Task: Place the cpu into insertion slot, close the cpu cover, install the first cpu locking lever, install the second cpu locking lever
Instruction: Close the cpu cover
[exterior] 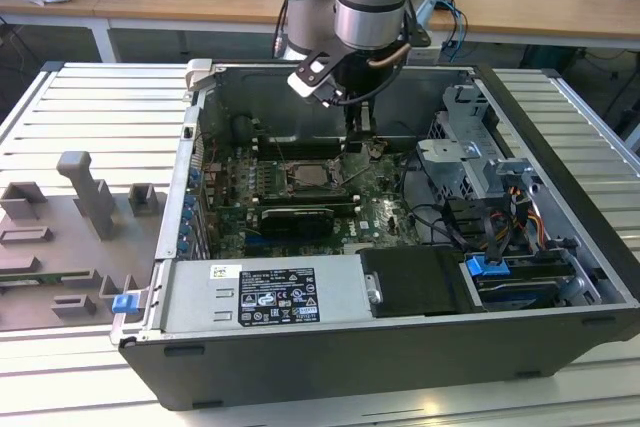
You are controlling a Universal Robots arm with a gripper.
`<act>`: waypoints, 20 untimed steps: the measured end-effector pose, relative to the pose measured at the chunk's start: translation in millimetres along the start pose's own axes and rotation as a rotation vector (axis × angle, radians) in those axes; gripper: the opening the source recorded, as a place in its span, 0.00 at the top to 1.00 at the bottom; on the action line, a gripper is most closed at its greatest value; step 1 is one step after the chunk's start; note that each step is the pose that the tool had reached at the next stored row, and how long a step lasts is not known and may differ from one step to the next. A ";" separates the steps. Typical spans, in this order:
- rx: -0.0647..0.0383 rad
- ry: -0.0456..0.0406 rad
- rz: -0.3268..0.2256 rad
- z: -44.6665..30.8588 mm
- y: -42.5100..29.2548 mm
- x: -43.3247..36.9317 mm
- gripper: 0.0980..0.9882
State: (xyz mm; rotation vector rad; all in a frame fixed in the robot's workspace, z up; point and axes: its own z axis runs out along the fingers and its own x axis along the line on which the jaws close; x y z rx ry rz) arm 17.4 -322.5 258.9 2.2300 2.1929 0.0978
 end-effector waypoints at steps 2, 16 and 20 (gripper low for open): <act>0.001 0.0002 0.000 -2.7 0.8 0.1 0.99; 0.006 0.0002 0.000 -2.9 29.0 0.7 0.99; 0.007 0.0012 -0.025 -2.3 31.3 0.6 0.99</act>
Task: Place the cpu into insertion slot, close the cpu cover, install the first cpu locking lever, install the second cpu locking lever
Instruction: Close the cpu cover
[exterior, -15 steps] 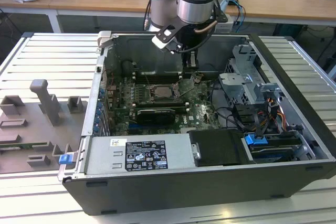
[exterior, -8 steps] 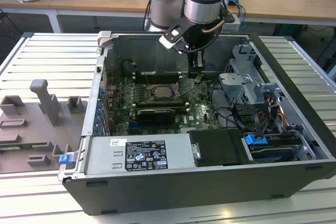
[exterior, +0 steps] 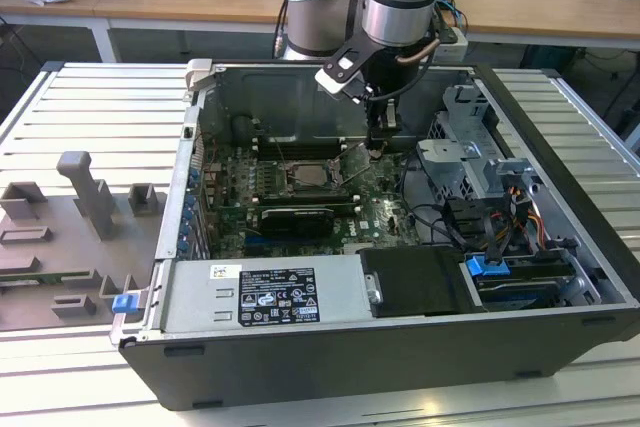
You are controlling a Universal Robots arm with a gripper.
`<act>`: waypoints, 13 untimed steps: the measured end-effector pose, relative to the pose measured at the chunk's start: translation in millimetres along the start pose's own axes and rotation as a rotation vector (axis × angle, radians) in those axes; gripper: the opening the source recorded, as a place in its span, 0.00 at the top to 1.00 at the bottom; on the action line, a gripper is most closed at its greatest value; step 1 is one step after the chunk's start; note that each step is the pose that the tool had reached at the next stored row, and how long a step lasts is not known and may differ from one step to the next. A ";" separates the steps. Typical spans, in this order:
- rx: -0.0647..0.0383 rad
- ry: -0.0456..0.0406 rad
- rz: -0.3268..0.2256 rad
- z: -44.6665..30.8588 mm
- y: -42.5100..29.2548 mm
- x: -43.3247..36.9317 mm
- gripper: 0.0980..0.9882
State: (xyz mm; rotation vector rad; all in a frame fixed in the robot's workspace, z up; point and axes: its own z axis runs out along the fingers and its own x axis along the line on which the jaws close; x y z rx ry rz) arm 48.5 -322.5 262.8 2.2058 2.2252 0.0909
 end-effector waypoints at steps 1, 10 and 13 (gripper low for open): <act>0.000 0.0002 -0.006 0.1 0.2 0.0 0.99; 0.002 -0.0006 -0.008 2.2 3.7 0.6 0.99; 0.002 -0.0010 -0.008 2.9 6.1 0.7 0.99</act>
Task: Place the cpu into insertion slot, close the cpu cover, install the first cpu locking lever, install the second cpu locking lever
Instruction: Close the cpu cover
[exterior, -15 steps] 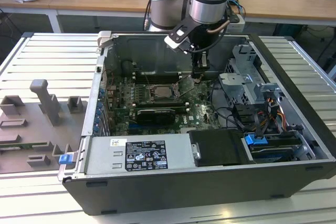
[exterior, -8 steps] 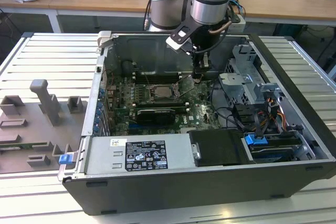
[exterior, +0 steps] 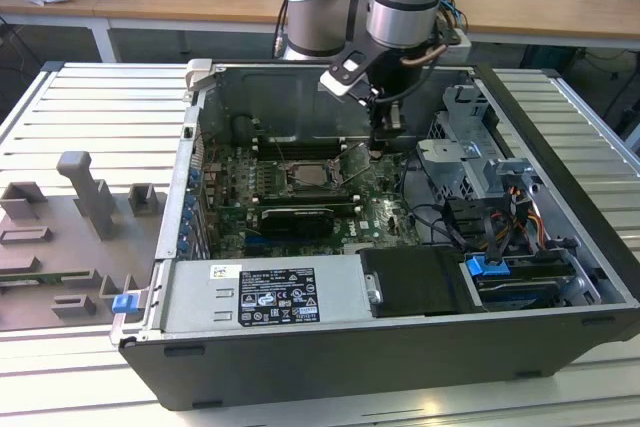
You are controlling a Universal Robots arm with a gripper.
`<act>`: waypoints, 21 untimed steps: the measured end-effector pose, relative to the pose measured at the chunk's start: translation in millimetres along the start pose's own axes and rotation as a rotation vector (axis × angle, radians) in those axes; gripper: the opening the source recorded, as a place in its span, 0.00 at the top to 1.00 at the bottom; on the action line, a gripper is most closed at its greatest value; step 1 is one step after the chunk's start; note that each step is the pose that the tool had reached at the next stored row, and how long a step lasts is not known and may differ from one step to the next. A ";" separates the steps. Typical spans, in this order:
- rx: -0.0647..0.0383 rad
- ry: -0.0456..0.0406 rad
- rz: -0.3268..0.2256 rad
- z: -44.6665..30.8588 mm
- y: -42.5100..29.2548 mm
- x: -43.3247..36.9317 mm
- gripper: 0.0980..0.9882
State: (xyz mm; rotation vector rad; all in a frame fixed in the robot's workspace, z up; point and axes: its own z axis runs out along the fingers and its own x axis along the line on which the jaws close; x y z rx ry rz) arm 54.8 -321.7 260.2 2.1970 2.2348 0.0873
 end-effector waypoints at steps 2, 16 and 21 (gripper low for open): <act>0.000 0.0000 0.000 0.5 1.1 0.0 0.99; 0.000 -0.0002 0.000 1.9 6.3 -0.1 0.99; 0.003 -0.0003 0.000 8.3 7.4 -0.3 0.99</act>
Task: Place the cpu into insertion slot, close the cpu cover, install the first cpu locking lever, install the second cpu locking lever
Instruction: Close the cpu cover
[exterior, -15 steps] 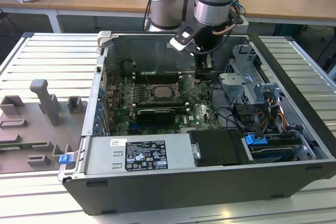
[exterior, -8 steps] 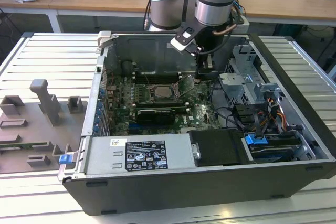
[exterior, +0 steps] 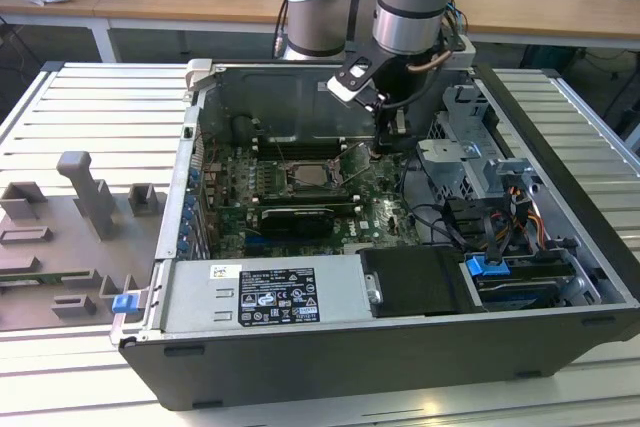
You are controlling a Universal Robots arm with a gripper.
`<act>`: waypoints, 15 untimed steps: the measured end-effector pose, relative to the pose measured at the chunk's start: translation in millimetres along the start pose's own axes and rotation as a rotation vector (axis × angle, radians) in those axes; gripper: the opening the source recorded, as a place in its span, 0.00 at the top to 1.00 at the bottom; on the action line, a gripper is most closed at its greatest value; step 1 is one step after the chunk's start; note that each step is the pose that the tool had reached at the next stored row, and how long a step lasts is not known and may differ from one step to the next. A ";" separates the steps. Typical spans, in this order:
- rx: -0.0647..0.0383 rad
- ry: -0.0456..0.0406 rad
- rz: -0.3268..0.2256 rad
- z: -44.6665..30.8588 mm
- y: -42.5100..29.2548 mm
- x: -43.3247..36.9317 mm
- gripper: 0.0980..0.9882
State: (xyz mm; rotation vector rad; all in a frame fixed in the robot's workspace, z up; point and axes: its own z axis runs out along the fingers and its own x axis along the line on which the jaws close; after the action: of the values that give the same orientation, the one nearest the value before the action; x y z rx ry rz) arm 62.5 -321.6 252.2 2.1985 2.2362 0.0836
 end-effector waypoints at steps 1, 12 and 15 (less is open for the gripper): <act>0.001 0.0000 0.000 2.7 0.0 -0.1 0.99; 0.007 0.0001 0.000 4.0 -5.1 -0.1 0.99; 0.009 0.0002 0.000 2.1 -9.0 0.1 0.99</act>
State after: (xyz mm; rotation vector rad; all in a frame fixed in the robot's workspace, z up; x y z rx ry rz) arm 53.6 -321.6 249.8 2.2033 2.2405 0.0744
